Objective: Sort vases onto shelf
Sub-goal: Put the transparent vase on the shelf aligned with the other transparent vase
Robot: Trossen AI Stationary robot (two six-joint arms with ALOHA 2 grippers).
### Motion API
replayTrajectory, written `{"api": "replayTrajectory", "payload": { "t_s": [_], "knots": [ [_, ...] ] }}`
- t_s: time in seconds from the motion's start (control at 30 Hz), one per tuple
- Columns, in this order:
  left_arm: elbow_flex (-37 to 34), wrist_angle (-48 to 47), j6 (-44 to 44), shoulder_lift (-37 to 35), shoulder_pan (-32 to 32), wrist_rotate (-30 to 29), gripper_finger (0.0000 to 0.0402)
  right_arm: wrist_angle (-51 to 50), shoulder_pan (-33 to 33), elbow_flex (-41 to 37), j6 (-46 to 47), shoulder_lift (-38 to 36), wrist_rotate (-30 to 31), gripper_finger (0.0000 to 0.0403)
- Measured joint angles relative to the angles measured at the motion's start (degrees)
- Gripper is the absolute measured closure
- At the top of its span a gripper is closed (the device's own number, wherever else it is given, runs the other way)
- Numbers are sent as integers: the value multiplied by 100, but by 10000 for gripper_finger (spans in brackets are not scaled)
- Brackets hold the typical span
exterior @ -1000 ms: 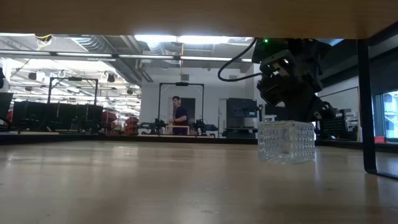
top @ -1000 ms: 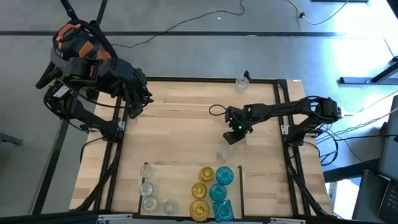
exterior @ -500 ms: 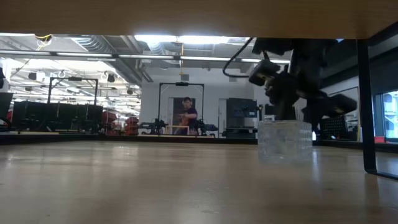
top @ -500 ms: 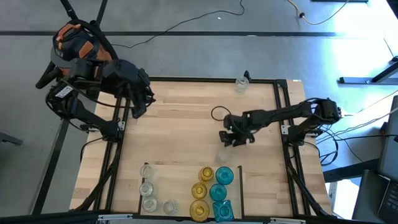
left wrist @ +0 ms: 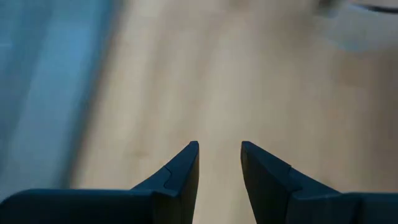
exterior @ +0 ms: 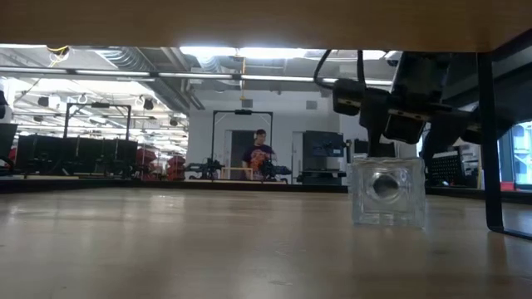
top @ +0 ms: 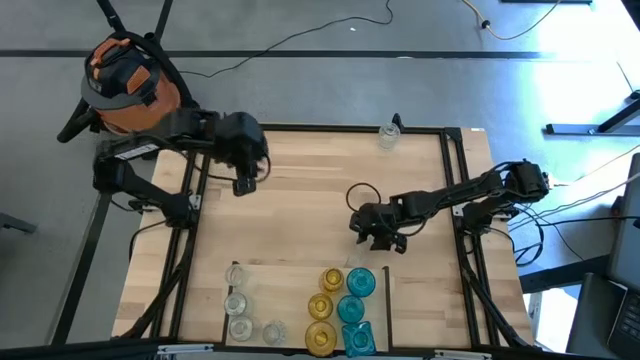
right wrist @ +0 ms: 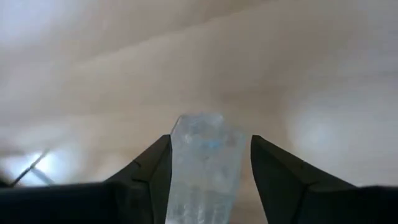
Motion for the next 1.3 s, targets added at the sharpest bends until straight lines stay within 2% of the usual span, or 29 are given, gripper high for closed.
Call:
{"api": "replayTrajectory", "payload": {
  "t_s": [0.17,0.27,0.37,0.43,0.5,0.63,0.8,1.03,1.3],
  "knots": [
    [-1162,1309,809,-183,809,3172,289,347,-237,0,-118,-134,-256,225],
    [-1640,2280,728,-201,1275,4136,289,451,-426,0,-237,-241,-493,226],
    [-2010,3151,256,-48,1636,5093,289,425,-506,3,-211,-296,-819,226],
    [-2229,3591,-61,151,1770,5795,289,330,-483,4,83,-300,-912,226],
    [-2412,3965,-284,407,1784,6248,289,355,-355,4,569,-306,-910,226],
    [-2597,4407,-424,924,1640,6364,289,480,-98,4,1385,-310,-858,226],
    [-2679,4978,-437,1568,1409,6620,289,498,125,4,1905,-313,-821,226],
    [-2679,5644,-584,2118,1110,6833,289,584,106,4,1899,-310,-231,226],
    [-2679,6041,-647,2172,984,6939,289,197,106,4,1869,-304,-2,226]
  ]
}}
